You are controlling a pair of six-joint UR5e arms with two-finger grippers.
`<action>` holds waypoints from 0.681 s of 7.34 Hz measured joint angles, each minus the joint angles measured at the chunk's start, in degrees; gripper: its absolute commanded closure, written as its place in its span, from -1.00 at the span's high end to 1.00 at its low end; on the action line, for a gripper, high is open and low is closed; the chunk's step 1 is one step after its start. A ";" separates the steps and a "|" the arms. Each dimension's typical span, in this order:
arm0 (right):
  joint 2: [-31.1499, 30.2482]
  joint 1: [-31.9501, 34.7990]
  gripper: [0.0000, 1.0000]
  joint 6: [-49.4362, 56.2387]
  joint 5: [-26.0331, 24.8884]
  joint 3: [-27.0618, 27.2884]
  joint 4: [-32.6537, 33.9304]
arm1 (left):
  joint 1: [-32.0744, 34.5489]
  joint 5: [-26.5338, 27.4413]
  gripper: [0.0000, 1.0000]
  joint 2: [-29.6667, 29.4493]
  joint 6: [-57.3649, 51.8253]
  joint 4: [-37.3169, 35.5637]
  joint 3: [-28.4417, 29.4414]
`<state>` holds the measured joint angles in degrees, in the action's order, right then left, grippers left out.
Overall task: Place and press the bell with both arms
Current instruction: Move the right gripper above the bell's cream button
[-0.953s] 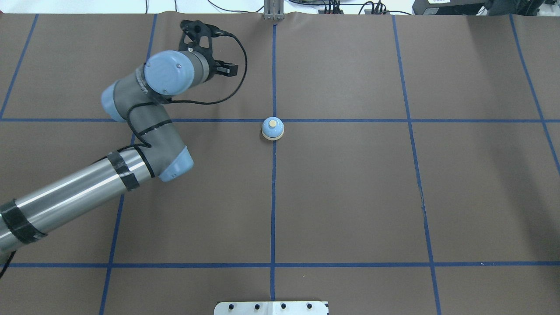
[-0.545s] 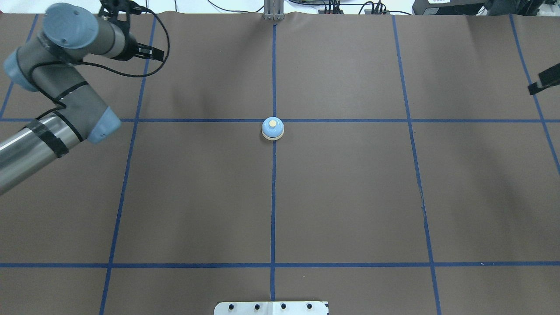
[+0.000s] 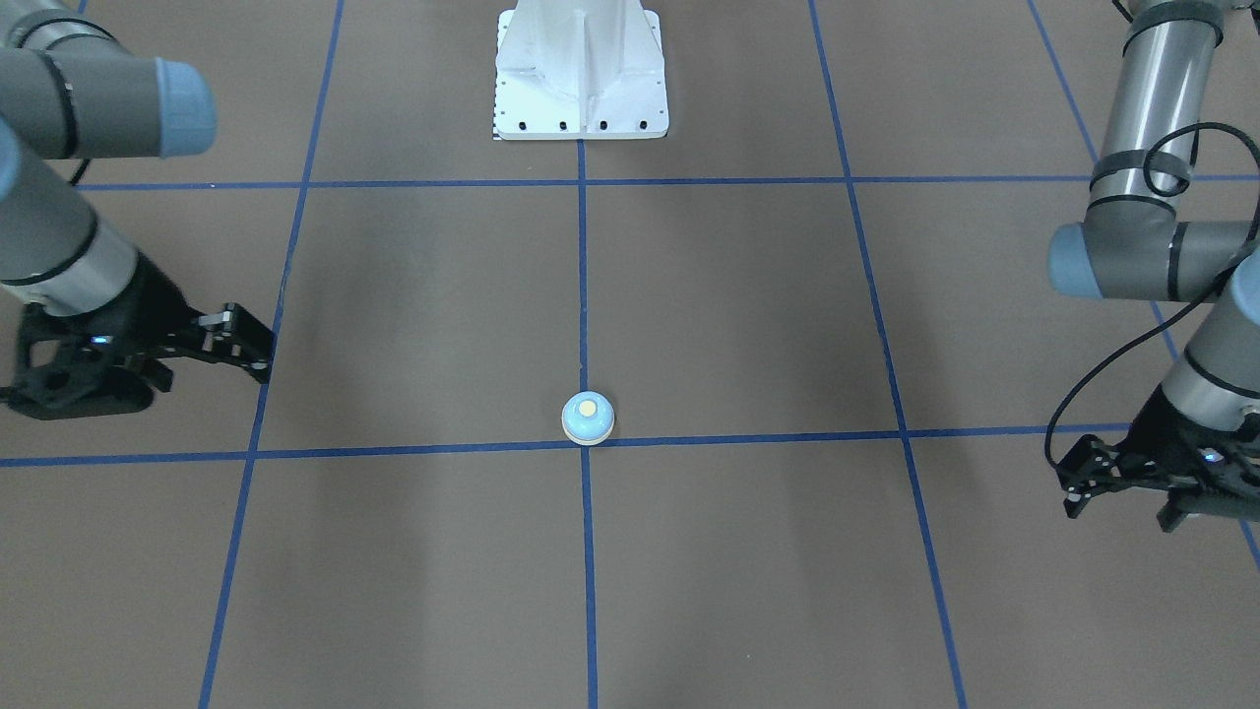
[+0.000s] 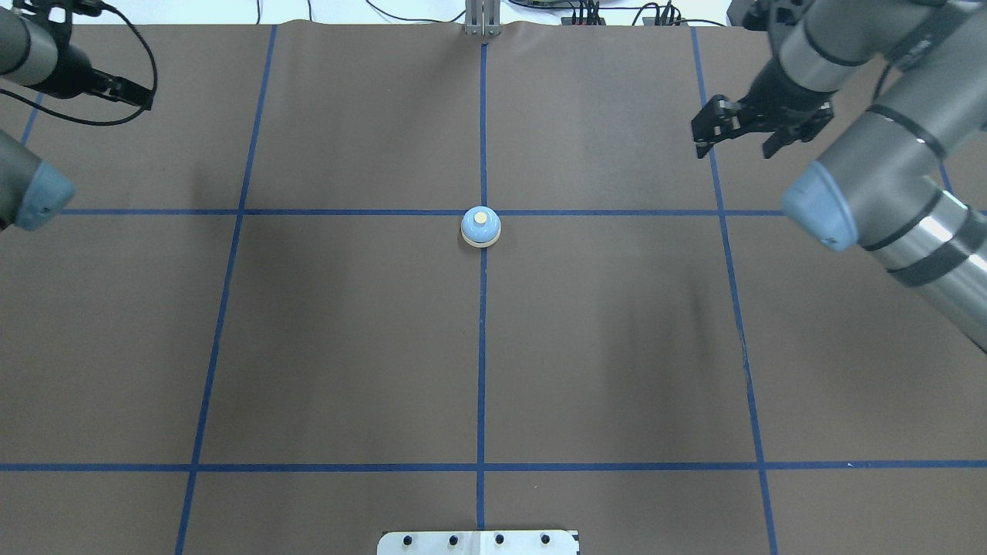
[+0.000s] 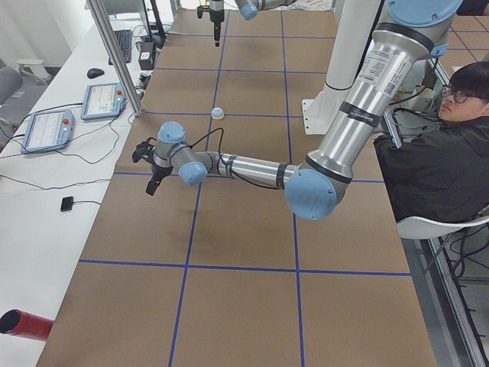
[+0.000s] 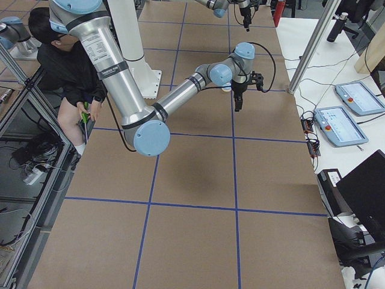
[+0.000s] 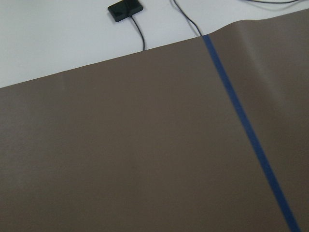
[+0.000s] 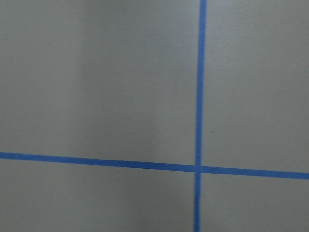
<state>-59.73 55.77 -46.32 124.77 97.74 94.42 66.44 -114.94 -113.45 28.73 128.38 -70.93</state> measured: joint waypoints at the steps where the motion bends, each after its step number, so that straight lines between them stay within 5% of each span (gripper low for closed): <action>1: 3.84 -2.96 0.54 -4.67 -1.53 -2.66 0.12 | 2.24 -1.10 1.00 3.23 -3.55 -3.24 -2.59; 3: 10.19 -7.03 0.17 -9.80 -3.45 -8.51 -0.02 | 6.28 -1.67 1.00 10.63 -12.50 -12.95 -10.44; 4: 12.75 -8.55 -0.16 -11.02 -4.02 -11.54 -0.41 | 7.84 -1.74 1.00 14.55 -15.59 -15.26 -13.45; 5: 14.87 -10.06 -0.71 -12.41 -4.75 -14.61 -2.26 | 9.57 -1.76 1.00 18.30 -19.13 -16.16 -15.62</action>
<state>-44.86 45.71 -58.73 120.02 83.13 92.16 76.01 -116.70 -95.14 9.60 112.23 -86.56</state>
